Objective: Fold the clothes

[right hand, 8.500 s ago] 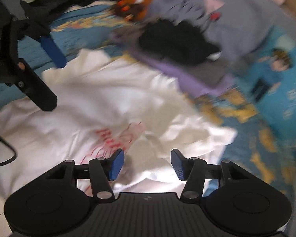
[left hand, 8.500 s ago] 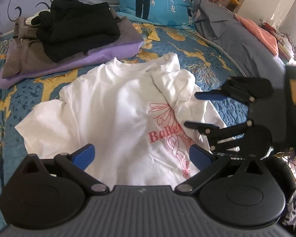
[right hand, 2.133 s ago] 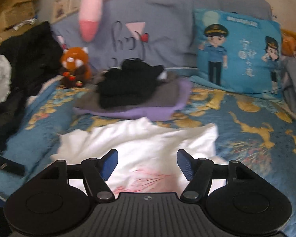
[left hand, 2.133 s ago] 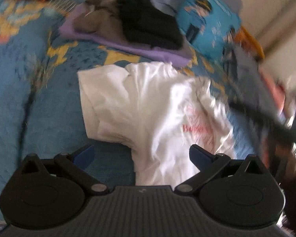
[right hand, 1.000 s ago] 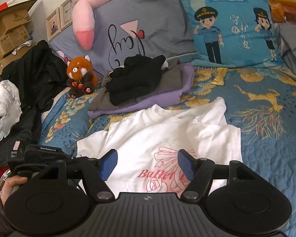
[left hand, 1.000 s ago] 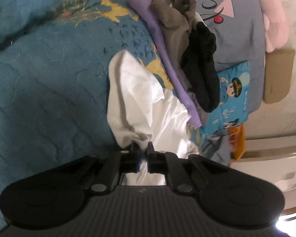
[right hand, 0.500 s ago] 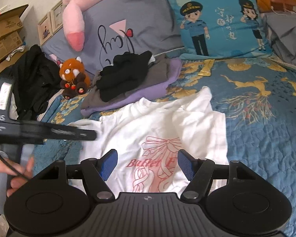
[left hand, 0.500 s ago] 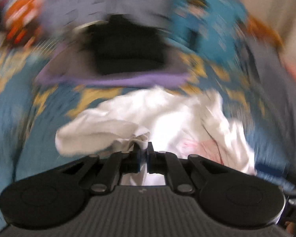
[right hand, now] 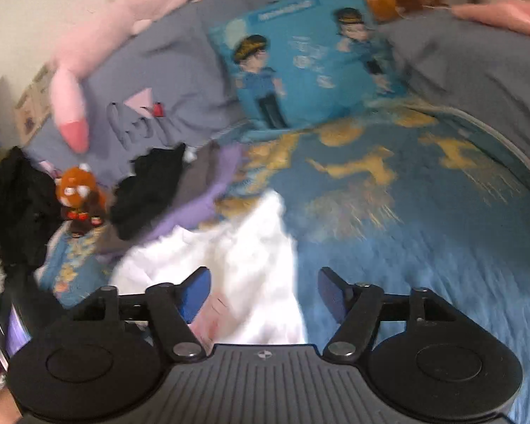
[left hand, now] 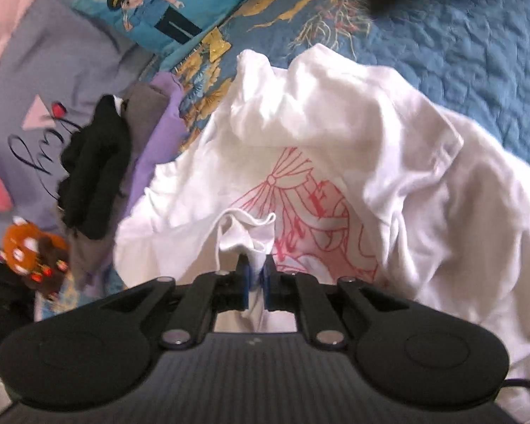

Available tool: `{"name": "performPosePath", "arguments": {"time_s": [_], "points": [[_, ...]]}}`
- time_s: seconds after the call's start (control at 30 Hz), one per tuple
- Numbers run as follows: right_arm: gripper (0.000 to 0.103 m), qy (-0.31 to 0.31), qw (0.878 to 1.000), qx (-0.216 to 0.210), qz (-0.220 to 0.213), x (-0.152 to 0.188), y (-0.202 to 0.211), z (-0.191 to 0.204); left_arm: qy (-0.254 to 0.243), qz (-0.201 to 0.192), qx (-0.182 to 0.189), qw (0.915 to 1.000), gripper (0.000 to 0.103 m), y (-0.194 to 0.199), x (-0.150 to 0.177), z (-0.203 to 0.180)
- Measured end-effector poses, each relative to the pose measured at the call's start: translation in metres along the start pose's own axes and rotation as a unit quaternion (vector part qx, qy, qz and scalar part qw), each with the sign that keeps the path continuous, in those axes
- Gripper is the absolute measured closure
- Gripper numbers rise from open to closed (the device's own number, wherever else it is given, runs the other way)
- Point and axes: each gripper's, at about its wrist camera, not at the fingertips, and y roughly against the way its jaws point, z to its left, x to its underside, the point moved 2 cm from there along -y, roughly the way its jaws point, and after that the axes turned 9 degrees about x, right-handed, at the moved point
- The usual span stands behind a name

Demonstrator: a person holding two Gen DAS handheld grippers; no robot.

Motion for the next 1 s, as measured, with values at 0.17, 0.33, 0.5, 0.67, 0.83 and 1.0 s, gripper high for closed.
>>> {"name": "performPosePath", "arguments": {"time_s": [0.17, 0.33, 0.5, 0.67, 0.83, 1.0], "points": [[0.029, 0.194, 0.973, -0.085, 0.093, -0.058, -0.035, 0.088, -0.023, -0.006, -0.035, 0.9991, 0.095, 0.004, 0.002, -0.018], [0.028, 0.399, 0.891, -0.087, 0.198, -0.055, -0.083, 0.198, -0.008, -0.008, -0.037, 0.9992, 0.095, 0.001, 0.011, -0.014], [0.031, 0.495, 0.825, -0.04, 0.271, -0.019, -0.13, 0.247, 0.002, -0.015, -0.033, 0.9994, 0.095, 0.003, 0.012, -0.017], [0.097, 0.513, 0.795, 0.015, 0.322, -0.005, -0.157, 0.245, 0.011, -0.019, -0.023, 0.9995, 0.094, -0.011, 0.009, 0.013], [0.094, 0.451, 0.834, 0.043, 0.316, -0.044, -0.169, 0.224, 0.027, -0.021, -0.016, 0.9993, 0.094, -0.013, 0.009, 0.02], [0.094, 0.434, 0.851, 0.089, 0.283, -0.07, -0.185, 0.209, 0.049, -0.026, -0.006, 0.9985, 0.091, -0.01, 0.001, 0.026]]}}
